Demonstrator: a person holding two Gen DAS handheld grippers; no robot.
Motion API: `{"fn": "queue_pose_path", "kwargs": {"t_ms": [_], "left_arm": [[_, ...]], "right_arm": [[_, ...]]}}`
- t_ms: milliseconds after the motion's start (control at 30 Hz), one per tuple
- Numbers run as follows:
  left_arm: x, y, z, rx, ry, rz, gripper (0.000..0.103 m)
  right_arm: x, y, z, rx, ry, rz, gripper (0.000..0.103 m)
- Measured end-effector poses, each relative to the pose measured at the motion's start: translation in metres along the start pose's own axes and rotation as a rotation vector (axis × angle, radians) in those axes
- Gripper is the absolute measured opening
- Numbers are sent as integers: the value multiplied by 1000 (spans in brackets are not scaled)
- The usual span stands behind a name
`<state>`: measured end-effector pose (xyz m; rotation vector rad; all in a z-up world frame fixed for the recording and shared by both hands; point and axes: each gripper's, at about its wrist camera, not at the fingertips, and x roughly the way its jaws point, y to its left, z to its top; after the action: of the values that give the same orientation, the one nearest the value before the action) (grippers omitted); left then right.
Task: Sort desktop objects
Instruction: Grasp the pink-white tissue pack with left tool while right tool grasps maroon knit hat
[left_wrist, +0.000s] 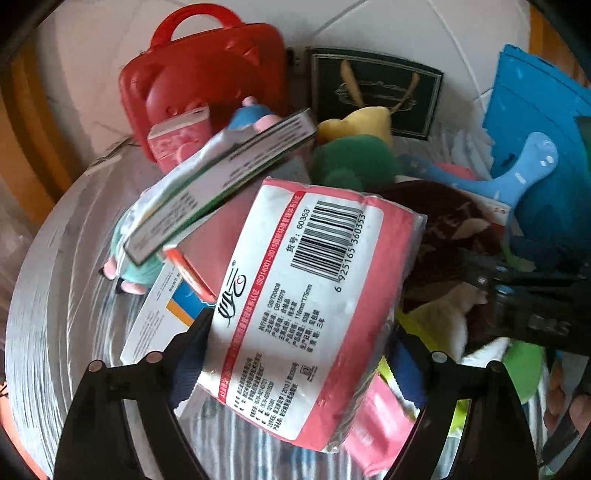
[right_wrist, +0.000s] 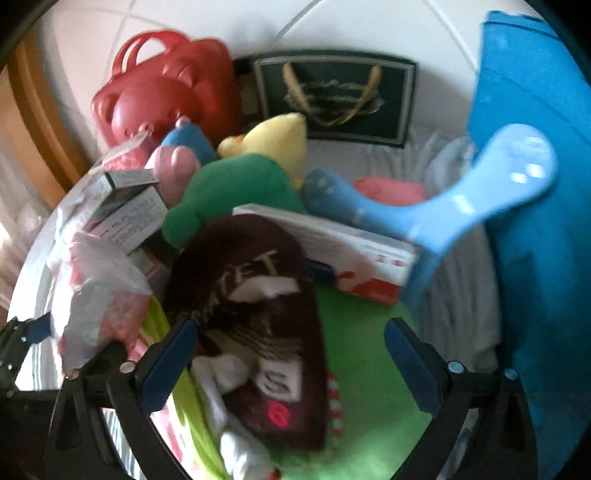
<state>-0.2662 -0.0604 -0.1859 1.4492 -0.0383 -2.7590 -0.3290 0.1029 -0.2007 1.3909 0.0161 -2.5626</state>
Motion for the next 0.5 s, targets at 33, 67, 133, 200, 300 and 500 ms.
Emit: {"fn": "queue_pose_path", "kwargs": {"t_ms": [33,67,133,200,300,500], "left_arm": [[1,3,0,-5,5,0,86],[0,4,0,-11,6,0,86],[-3,5,0,-13,4,-1,86],[-11,4,1,-11,-12,1,86],[-31,4,2,-18,-47,-12,86],[-92,8,2,-21,-167,-10,86]], "right_arm": [[7,3,1,-9,19,4,85],[13,5,1,-15,41,8,60],[23,10,-1,-25,75,4,31],[14,16,-2,-54,51,-6,18],[-20,25,0,-80,-17,13,14],[-99,42,9,-107,-185,31,14]]}}
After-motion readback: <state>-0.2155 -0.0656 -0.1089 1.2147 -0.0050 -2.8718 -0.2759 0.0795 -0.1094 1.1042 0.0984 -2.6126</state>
